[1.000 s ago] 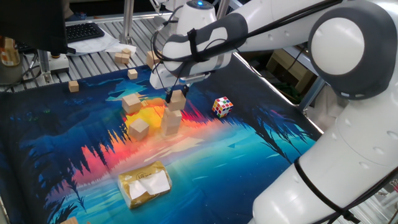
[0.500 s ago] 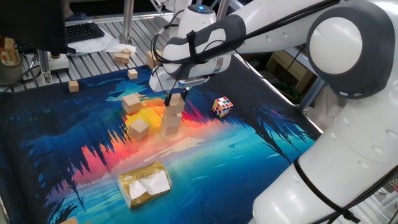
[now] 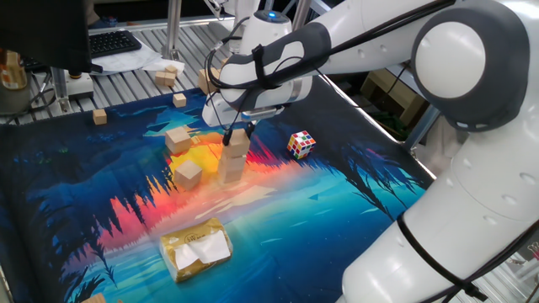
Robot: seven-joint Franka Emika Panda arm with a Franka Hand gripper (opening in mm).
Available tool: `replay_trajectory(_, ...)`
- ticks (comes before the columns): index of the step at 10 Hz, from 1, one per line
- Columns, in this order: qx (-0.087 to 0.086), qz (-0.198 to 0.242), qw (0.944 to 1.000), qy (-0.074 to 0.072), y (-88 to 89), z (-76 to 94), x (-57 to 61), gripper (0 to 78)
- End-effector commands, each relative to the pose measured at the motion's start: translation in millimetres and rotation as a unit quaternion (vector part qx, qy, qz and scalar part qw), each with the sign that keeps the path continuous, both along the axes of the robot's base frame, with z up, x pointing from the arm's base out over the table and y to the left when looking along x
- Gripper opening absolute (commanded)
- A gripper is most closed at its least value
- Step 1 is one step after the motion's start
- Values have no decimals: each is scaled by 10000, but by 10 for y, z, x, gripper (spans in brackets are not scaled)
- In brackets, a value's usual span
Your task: Stack the blocks in a vertical line of five
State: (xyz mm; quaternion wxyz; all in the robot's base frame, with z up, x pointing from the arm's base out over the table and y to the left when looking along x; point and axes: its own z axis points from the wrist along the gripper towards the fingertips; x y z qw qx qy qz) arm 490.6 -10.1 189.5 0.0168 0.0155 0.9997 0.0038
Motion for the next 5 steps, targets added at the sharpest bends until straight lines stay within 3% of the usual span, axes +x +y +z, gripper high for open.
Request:
replay_trajectory(1,28,-41,10000,-1,4,1,6,11)
replay_trajectory(5,5,6,10000,6,14,-22,3,11)
